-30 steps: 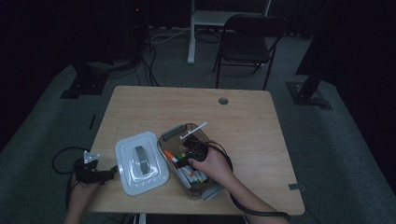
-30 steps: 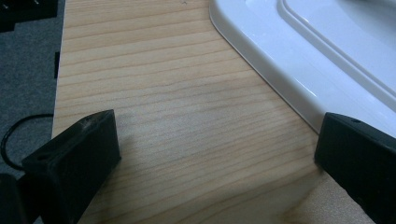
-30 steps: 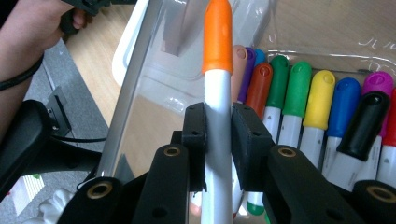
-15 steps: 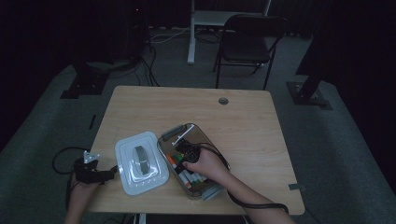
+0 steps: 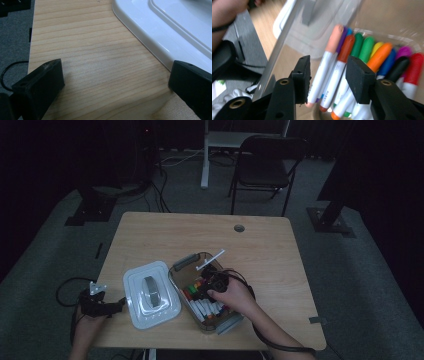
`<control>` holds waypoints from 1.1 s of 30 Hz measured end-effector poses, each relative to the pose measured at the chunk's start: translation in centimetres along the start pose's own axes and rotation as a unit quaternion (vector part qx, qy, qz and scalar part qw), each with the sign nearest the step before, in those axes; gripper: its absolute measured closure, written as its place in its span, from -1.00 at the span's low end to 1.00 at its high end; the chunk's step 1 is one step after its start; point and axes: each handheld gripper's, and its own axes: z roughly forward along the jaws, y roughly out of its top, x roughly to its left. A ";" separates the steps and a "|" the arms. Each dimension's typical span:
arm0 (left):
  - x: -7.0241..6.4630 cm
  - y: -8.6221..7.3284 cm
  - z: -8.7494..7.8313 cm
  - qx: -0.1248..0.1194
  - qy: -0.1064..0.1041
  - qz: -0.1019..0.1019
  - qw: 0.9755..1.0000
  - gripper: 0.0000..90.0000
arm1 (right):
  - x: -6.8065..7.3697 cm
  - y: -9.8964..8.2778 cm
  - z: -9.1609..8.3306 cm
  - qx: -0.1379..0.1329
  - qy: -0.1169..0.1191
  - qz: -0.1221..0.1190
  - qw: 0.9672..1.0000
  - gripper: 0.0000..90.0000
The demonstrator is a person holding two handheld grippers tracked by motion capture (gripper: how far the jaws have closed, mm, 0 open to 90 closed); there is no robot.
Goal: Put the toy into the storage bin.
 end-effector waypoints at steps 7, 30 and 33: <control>0.0 0.0 0.0 0.001 0.000 0.000 1.000 -0.99 | -1.3 -1.4 -4.5 -0.084 -0.018 -0.013 0.996 0.10; 0.0 0.0 0.0 0.001 0.000 0.000 1.000 -0.99 | -9.7 -10.2 -8.7 -0.207 -0.134 0.071 0.966 -0.15; 0.0 0.0 0.0 0.001 0.000 0.000 1.000 -0.99 | -10.8 -11.8 -8.0 -0.213 -0.148 0.085 0.962 -0.16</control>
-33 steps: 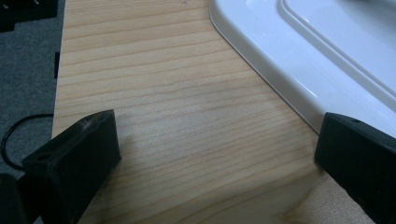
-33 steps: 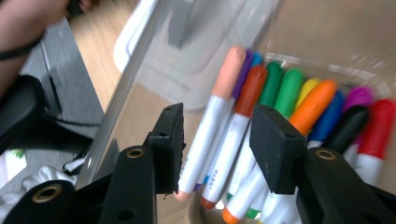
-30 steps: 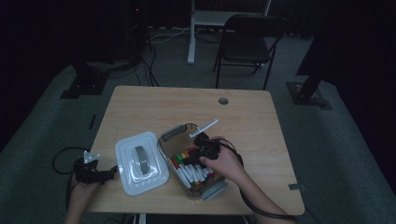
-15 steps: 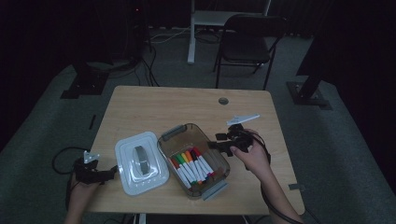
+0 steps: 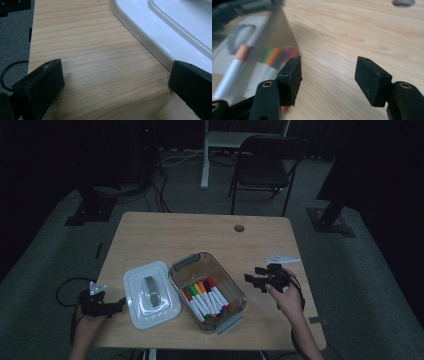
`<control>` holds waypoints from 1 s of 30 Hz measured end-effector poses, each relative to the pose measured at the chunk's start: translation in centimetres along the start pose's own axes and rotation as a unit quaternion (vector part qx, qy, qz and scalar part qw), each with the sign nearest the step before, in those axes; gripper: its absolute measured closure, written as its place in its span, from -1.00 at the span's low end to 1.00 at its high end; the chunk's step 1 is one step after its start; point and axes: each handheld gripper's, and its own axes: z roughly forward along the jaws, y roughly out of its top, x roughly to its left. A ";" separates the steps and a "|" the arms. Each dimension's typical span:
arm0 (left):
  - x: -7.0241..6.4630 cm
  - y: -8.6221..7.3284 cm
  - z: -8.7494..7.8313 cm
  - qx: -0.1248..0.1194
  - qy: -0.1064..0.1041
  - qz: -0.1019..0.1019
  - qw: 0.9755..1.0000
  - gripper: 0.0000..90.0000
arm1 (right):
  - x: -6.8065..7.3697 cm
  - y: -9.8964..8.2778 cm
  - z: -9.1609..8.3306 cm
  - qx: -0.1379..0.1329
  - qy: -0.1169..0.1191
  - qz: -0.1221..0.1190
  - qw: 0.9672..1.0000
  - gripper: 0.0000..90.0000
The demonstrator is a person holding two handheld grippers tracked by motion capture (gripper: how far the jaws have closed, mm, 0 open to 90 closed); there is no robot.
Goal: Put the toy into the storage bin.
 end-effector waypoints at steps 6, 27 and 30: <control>0.0 0.0 0.0 0.000 0.000 0.000 1.000 -0.99 | -1.3 -2.9 1.1 0.014 -0.031 -0.005 0.999 -0.21; 0.0 0.0 0.0 0.000 0.000 0.000 1.000 -0.99 | -2.6 -7.7 3.0 0.040 -0.118 -0.029 0.992 -0.22; 0.0 0.0 0.0 0.000 0.000 0.000 1.000 -0.99 | -2.5 -8.1 3.2 0.030 -0.126 -0.038 0.991 -0.35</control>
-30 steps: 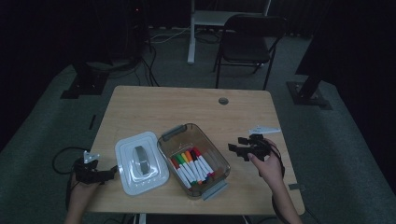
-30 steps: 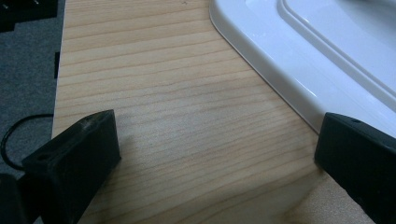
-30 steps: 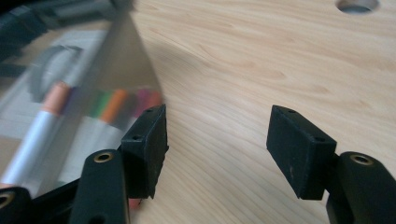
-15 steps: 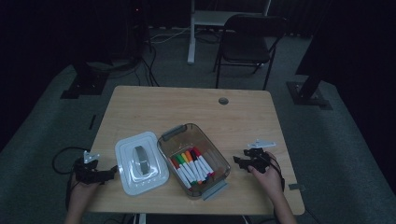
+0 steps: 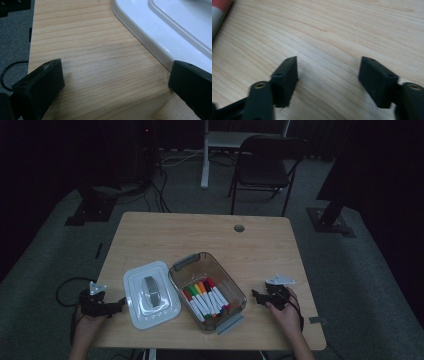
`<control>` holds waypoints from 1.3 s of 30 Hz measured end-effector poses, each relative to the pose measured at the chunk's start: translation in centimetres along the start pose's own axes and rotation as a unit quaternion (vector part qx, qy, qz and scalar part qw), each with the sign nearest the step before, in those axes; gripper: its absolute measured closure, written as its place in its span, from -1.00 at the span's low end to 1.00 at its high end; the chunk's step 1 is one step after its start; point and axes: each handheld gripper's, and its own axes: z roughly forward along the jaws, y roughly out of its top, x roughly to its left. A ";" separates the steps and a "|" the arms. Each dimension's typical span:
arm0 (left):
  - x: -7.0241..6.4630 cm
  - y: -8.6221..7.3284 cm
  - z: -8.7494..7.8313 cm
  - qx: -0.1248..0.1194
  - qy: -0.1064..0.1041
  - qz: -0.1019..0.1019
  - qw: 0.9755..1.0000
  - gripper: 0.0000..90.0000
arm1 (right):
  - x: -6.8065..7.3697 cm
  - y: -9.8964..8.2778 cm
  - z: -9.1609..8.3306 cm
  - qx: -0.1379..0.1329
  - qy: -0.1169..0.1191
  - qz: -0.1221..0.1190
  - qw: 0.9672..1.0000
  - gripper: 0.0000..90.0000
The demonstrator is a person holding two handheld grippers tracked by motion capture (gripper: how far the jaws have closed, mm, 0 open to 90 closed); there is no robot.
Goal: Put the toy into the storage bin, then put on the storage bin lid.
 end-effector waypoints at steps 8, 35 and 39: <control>-0.2 0.0 0.0 0.001 0.005 -0.005 1.000 -0.99 | 0.2 0.0 0.1 0.012 -0.009 0.003 1.000 -0.68; -1.8 1.3 -2.4 -0.006 -0.031 -0.034 0.999 -0.99 | 0.2 0.2 0.4 0.015 -0.020 0.015 1.000 -0.73; -3.8 1.5 -2.7 -0.014 -0.047 -0.024 0.999 -0.99 | 0.1 0.2 0.4 0.014 -0.020 0.015 1.000 -0.73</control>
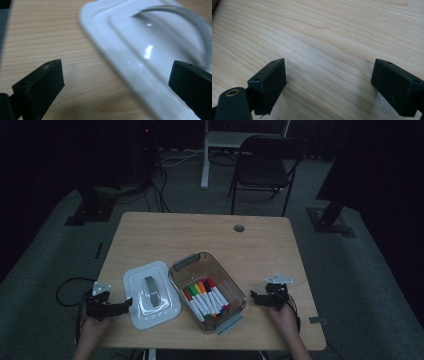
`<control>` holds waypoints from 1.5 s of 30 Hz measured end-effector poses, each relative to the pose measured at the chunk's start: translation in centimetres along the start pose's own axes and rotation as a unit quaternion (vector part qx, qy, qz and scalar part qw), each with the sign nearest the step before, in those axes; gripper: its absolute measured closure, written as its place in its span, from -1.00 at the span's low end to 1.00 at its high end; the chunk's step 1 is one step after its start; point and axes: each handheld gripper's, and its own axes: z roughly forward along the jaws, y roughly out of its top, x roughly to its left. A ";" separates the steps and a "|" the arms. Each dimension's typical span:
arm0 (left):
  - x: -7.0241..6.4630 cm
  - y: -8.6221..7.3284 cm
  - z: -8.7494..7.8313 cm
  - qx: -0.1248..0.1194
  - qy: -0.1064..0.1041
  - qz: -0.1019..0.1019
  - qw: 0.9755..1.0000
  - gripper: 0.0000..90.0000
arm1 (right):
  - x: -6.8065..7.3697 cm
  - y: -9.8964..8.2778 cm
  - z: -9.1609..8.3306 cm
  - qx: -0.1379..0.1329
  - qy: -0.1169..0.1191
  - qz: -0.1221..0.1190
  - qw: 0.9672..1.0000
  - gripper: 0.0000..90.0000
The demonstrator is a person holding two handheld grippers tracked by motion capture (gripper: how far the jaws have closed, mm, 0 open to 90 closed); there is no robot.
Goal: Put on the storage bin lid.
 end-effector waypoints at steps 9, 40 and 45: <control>-5.2 1.3 0.0 -0.022 -0.051 0.031 0.998 -0.99 | 0.0 0.0 0.0 0.000 0.000 0.000 1.000 -0.73; -7.7 2.8 3.7 -0.004 -0.013 0.040 0.999 0.38 | 0.1 -0.1 -0.1 0.000 -0.002 0.001 1.000 -0.73; -7.1 2.5 3.6 -0.002 -0.006 0.027 1.000 0.33 | 0.1 -0.1 -0.1 0.000 -0.002 0.001 1.000 -0.73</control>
